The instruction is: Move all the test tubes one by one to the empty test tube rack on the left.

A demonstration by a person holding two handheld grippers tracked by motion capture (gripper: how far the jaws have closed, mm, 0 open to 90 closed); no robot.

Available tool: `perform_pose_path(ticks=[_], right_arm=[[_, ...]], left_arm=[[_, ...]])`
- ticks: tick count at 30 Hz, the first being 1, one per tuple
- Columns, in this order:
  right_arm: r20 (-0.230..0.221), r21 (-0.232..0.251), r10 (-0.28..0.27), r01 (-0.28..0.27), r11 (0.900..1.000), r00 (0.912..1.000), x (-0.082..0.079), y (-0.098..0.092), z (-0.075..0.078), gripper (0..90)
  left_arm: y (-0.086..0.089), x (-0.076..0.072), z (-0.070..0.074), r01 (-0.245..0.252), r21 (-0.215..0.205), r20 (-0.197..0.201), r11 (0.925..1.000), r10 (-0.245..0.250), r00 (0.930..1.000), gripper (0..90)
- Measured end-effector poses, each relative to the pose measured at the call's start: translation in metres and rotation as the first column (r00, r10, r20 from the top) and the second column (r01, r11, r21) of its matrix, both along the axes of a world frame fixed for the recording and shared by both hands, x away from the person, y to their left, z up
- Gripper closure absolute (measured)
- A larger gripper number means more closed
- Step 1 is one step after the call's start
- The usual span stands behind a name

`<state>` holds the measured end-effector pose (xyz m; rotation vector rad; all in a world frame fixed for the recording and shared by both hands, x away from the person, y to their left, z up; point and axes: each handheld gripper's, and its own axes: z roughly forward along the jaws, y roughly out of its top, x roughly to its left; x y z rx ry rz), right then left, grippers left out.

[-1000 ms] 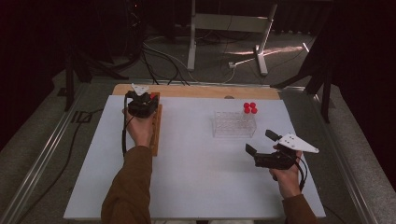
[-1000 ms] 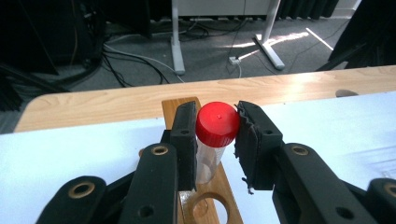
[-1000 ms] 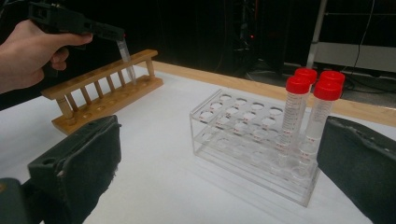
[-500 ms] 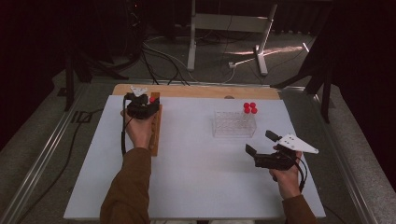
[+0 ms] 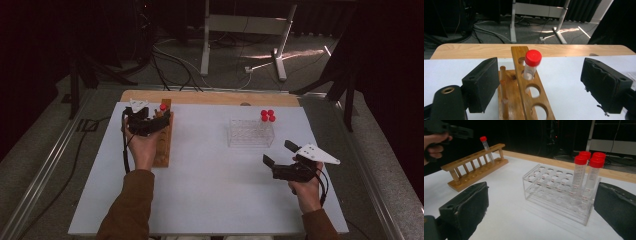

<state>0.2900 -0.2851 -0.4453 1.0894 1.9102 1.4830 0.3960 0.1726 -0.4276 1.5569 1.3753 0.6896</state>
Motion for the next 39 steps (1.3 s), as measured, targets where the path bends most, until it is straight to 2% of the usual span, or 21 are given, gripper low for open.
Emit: perform_pose_path(ticks=[9,14,16,18,24,30,32,39], right_arm=[[-0.005,-0.011,-0.012,0.012,1.0,0.9999,0.002,0.0,0.002,0.0],[-0.003,-0.021,-0.018,0.018,1.0,0.9998,0.006,0.001,0.009,0.0],[-0.006,-0.02,-0.023,0.023,1.0,0.9997,0.009,0.001,0.011,0.0],[-0.016,-0.019,-0.03,0.03,0.999,0.9994,0.014,0.001,0.013,0.0],[-0.003,-0.044,-0.053,0.053,0.998,0.9986,0.025,0.001,0.021,0.0],[-0.01,-0.049,-0.091,0.09,0.995,0.9958,0.042,-0.007,0.026,1.0],[-0.02,-0.048,-0.107,0.106,0.993,0.9941,0.047,-0.009,0.026,1.3],[-0.044,-0.075,-0.144,0.14,0.987,0.9887,0.068,-0.014,0.021,8.5]], left_arm=[[0.004,-0.029,0.006,0.07,-0.022,0.021,0.9973,-0.069,0.9974,2.1],[0.005,-0.049,0.01,0.117,-0.031,0.05,0.9927,-0.115,0.992,0.6],[0.005,-0.059,0.01,0.131,-0.046,0.071,0.9902,-0.128,0.9892,0.6],[0.005,-0.069,0.01,0.15,-0.039,0.085,0.9879,-0.146,0.9856,0.5],[0.008,-0.09,0.011,0.186,-0.036,0.112,0.9819,-0.181,0.977,0.5],[0.009,-0.101,0.008,0.193,-0.028,0.126,0.9808,-0.188,0.9741,0.5],[0.008,-0.103,0.006,0.206,-0.029,0.122,0.9781,-0.201,0.972,0.5],[0.009,-0.106,0.003,0.214,-0.03,0.128,0.9763,-0.209,0.9696,0.5]])
